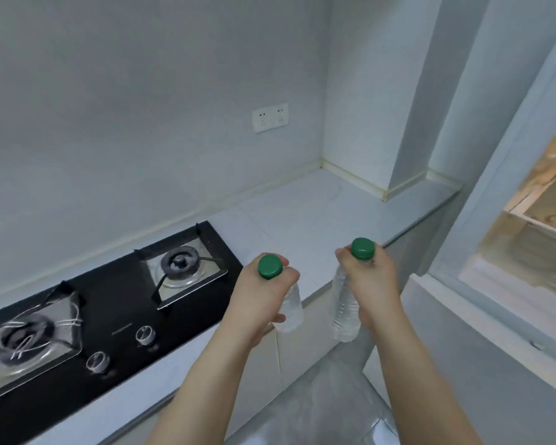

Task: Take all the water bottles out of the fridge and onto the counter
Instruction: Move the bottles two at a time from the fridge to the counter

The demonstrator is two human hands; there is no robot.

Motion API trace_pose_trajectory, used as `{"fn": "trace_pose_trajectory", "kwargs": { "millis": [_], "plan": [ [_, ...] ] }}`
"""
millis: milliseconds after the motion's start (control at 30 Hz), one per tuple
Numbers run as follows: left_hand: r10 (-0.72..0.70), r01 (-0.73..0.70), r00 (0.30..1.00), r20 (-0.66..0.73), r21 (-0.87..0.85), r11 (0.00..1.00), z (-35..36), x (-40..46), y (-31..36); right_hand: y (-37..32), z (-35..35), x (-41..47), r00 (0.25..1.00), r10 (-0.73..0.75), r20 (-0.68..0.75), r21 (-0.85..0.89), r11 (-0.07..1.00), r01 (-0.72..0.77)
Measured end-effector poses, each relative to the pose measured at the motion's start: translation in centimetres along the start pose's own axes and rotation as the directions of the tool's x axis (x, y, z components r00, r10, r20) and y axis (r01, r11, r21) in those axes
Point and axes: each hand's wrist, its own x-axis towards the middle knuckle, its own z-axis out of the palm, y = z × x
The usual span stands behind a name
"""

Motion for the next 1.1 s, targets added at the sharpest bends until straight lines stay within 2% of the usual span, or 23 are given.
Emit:
{"fn": "trace_pose_trajectory", "kwargs": {
  "millis": [233,733,1100],
  "plan": [
    [0.020,-0.036,0.977,-0.214,-0.072,0.997,-8.7,-4.1,-1.9,-1.2,7.3,-5.9,0.966,-0.035,0.256,-0.012,0.999,0.040],
    [-0.016,-0.048,0.903,-0.429,-0.138,0.989,-30.1,-14.9,-6.5,-3.2,22.8,-24.1,0.858,-0.108,0.503,-0.019,0.991,0.135],
    [-0.058,-0.077,0.788,-0.613,-0.191,0.979,-47.1,-23.8,-12.2,-3.2,34.9,-40.3,0.711,-0.072,0.700,-0.034,0.991,0.133]
  ]
}}
